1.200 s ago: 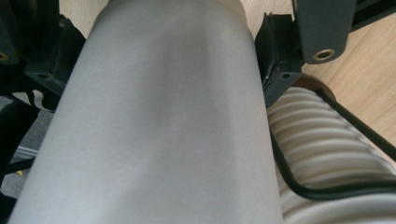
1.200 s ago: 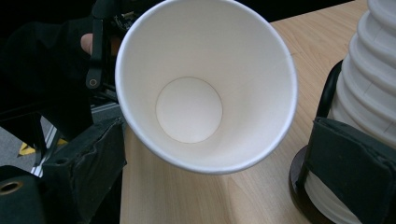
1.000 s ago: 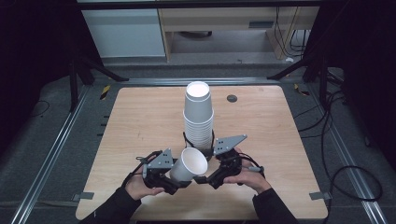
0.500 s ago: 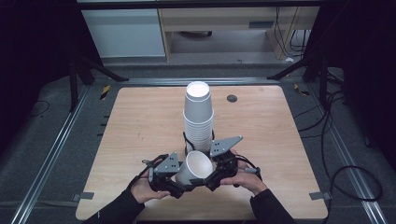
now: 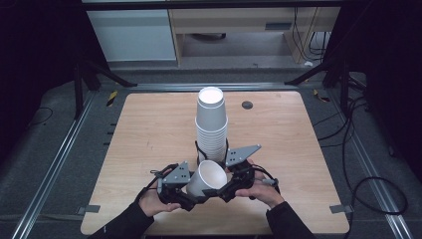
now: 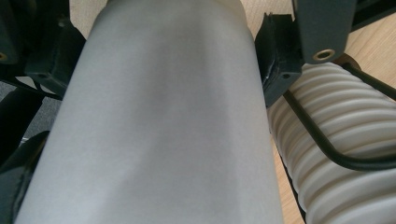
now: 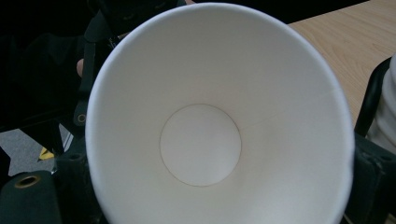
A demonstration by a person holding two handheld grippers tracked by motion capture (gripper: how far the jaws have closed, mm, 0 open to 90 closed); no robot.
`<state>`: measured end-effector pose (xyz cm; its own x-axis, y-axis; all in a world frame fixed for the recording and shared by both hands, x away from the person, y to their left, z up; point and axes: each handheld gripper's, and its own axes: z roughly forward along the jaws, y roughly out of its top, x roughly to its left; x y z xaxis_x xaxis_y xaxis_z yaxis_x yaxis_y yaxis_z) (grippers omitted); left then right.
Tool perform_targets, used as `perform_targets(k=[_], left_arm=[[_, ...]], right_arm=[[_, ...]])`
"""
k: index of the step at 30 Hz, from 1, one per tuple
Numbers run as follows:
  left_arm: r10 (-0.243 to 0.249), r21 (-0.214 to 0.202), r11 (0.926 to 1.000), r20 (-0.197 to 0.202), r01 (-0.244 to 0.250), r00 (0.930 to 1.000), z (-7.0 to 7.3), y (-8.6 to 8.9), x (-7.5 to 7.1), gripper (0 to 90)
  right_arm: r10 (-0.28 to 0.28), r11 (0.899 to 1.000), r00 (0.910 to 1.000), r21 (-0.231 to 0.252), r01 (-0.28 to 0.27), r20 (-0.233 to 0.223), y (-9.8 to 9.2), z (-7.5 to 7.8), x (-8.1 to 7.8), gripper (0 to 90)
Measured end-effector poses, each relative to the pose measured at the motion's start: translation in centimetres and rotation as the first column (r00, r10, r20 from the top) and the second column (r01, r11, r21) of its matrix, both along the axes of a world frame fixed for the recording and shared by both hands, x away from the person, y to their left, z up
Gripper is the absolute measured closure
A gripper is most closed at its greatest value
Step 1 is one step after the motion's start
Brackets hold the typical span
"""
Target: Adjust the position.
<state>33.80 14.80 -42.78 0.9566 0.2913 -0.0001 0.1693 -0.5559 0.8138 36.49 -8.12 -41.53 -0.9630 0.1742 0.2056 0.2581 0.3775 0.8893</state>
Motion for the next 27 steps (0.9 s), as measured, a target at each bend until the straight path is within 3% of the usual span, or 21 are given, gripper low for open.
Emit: perform_targets(k=[9,17,27], left_arm=[[0.007,-0.002,1.0,0.0,-0.007,1.0,-0.1,-0.1,0.0,21.1],[0.015,0.003,0.9999,-0.017,-0.015,0.9997,-0.3,0.0,0.2,19.1],[0.012,0.003,0.9999,-0.013,-0.012,0.9998,-0.3,0.0,0.1,24.2]], right_arm=[[-0.003,1.0,1.0,-0.007,0.003,0.009,-0.1,0.2,-0.1,9.8],[-0.029,0.999,0.9989,0.015,0.029,0.037,-1.1,1.2,-0.2,10.0],[-0.053,0.998,0.9973,0.02,0.052,0.051,-1.5,1.5,-0.1,10.3]])
